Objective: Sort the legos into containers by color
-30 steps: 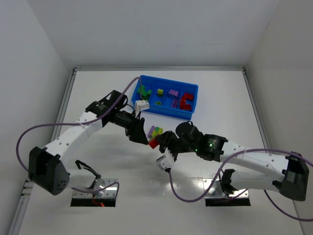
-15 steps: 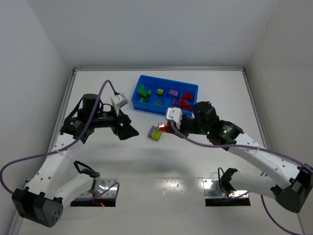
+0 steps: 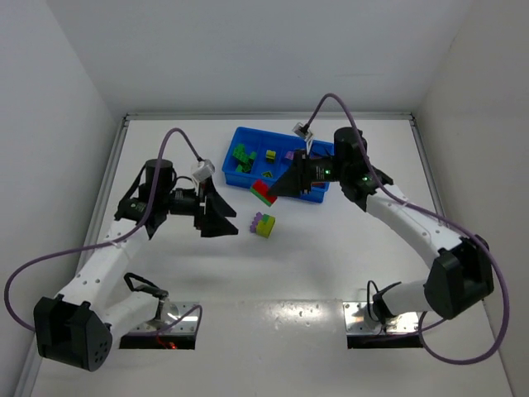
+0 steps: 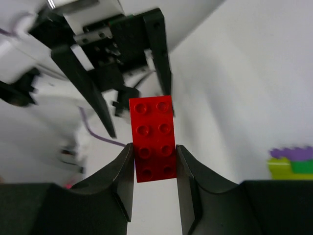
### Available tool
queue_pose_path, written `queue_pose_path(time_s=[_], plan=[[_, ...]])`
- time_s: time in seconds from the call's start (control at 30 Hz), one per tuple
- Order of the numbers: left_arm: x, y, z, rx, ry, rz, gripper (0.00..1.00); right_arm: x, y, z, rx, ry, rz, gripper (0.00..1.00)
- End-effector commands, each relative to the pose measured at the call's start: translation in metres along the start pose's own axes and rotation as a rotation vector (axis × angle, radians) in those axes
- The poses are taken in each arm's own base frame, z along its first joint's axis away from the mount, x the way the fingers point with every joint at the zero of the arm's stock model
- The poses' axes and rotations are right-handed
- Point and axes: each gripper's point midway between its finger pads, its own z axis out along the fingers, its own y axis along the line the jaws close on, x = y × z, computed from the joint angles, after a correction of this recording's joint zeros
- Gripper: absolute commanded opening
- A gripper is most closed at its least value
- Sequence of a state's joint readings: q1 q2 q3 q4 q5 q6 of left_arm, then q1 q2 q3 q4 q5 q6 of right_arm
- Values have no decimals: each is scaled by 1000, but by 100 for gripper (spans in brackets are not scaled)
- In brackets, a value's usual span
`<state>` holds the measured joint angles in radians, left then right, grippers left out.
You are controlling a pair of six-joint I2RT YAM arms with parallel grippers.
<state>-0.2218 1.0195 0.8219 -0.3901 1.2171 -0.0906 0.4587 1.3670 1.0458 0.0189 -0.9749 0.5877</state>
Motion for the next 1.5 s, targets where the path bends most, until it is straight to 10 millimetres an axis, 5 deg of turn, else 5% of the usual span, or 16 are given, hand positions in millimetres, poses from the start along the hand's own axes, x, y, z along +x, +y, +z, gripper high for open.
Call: queue_pose_path(time_s=[0.0, 0.17, 0.37, 0.9, 1.1, 1.33, 1.47], plan=[[-33, -10, 0, 89, -49, 102, 87, -28, 40, -4, -221, -50, 125, 4], [-60, 9, 5, 30, -96, 56, 87, -33, 35, 5, -239, -42, 205, 4], [-82, 8, 16, 44, -214, 5, 82, -38, 30, 12, -234, -52, 203, 4], [-100, -2, 31, 90, -251, -17, 71, -36, 17, 21, -198, -56, 224, 4], [-101, 2, 33, 90, -246, -36, 52, -37, 15, 21, -188, -62, 203, 4], [-97, 6, 35, 85, -236, -63, 9, -39, 15, 20, -179, -74, 168, 4], [-90, 7, 35, 76, -221, -81, 0, -41, 8, 18, -147, -101, 181, 3]])
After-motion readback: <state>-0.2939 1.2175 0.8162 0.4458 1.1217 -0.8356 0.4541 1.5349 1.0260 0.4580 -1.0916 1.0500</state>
